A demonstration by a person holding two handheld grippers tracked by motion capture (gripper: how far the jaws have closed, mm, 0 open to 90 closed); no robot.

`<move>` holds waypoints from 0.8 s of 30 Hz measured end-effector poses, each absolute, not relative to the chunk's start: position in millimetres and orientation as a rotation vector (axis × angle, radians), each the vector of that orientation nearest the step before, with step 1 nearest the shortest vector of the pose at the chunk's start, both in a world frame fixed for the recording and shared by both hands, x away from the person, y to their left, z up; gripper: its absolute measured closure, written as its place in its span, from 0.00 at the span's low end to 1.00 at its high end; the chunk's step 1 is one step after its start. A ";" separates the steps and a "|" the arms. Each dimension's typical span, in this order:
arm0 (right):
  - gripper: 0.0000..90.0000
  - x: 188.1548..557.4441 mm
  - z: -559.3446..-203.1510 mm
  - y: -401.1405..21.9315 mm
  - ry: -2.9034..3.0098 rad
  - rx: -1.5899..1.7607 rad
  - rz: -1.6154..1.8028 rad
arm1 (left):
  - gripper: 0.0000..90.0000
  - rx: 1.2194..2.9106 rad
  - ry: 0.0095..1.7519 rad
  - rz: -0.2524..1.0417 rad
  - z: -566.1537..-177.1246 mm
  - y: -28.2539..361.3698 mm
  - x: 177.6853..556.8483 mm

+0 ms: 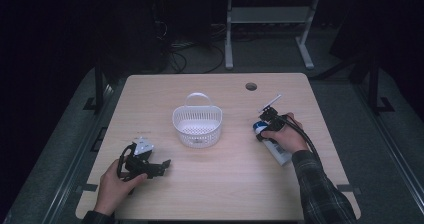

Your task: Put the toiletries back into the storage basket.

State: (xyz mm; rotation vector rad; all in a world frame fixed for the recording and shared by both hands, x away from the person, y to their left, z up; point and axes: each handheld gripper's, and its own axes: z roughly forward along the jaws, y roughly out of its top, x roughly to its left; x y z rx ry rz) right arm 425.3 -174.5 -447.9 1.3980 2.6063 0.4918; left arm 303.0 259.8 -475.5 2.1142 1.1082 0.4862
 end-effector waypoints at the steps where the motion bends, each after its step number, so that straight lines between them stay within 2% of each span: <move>1: 0.38 424.6 -446.7 -174.6 2.614 1.396 0.506 | 0.14 2.115 1.108 0.486 -475.5 259.8 303.1; 24: 0.38 406.5 -415.0 -193.3 2.492 1.385 0.819 | 0.14 2.113 1.109 0.488 -475.5 259.7 303.1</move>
